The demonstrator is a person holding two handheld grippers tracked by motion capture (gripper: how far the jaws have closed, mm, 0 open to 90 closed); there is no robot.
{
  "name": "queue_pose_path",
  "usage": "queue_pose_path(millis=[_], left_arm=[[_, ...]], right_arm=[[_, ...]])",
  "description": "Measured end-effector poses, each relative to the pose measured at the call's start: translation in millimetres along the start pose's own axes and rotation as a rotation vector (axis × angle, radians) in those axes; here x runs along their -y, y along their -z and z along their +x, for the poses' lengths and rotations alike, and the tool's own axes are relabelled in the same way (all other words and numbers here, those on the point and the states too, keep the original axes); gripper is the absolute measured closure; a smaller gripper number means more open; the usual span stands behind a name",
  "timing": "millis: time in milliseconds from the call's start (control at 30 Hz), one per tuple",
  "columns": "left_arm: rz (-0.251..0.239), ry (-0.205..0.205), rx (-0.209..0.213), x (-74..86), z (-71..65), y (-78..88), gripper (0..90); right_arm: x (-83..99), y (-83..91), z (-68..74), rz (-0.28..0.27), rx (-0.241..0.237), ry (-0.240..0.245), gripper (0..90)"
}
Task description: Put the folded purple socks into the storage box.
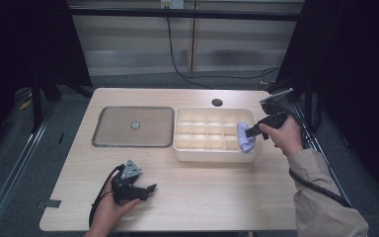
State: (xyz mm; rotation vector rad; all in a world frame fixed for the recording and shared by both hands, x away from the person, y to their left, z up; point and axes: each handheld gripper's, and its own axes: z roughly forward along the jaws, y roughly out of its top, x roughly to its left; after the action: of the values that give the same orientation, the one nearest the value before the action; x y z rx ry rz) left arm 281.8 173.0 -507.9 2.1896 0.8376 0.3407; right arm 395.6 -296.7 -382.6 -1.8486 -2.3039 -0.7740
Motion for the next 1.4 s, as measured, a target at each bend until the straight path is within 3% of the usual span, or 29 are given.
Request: queue_pose_path(millis=[433, 1400], left_arm=[[0.001, 0.000, 0.000, 0.0, 0.0, 0.1, 20.3], [-0.001, 0.006, 0.002, 0.2, -0.4, -0.1, 20.3]], right_arm=[[1.0, -6.2, -14.5, 0.001, 0.014, -0.023, 74.2], [7.4, -17.8, -24.6, 0.030, 0.034, -0.030, 73.9]])
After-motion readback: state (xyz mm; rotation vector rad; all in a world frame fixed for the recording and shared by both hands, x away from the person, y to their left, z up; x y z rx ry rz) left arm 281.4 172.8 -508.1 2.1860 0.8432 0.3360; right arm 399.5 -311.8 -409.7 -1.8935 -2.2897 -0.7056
